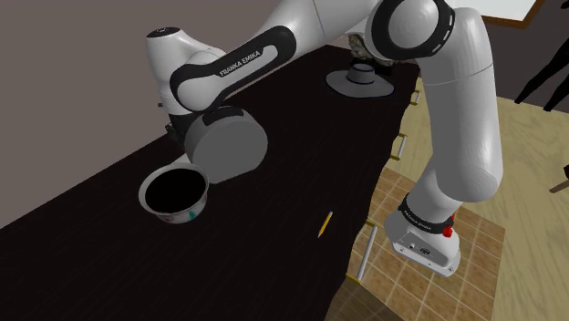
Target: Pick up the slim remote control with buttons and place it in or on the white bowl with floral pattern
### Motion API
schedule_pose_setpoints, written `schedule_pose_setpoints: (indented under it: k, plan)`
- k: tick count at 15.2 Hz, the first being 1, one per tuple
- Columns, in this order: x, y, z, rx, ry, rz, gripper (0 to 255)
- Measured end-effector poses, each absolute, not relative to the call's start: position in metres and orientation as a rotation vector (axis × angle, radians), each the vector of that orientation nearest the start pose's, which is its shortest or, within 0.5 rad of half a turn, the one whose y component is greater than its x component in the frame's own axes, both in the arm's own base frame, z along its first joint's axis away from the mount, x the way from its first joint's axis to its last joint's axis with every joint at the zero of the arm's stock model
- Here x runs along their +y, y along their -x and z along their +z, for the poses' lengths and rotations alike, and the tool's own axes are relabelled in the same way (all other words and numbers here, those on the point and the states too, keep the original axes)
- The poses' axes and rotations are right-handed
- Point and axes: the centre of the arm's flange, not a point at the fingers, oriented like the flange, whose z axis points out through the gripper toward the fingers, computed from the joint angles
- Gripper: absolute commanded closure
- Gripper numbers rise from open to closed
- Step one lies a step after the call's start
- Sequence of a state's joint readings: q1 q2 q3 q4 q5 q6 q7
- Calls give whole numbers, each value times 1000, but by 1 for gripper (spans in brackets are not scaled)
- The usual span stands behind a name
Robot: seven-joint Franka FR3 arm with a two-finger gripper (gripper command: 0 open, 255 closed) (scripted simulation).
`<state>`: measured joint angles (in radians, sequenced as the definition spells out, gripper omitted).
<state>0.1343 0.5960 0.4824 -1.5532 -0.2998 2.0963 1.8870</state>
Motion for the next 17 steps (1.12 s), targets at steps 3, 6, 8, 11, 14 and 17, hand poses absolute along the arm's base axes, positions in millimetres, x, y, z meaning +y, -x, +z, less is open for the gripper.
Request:
schedule_pose_setpoints:
  k: [3,6,8,11,14,17]
  plan:
    - [348,-604,332,1756,2579,-7,255]
    - [348,-604,332,1756,2579,-7,255]
    - [347,-603,334,1756,2580,-6,255]
    - [347,-603,347,1756,2581,-4,255]
    - [347,-603,362,1756,2581,-4,255]
    - [347,-603,378,1756,2581,-5,255]
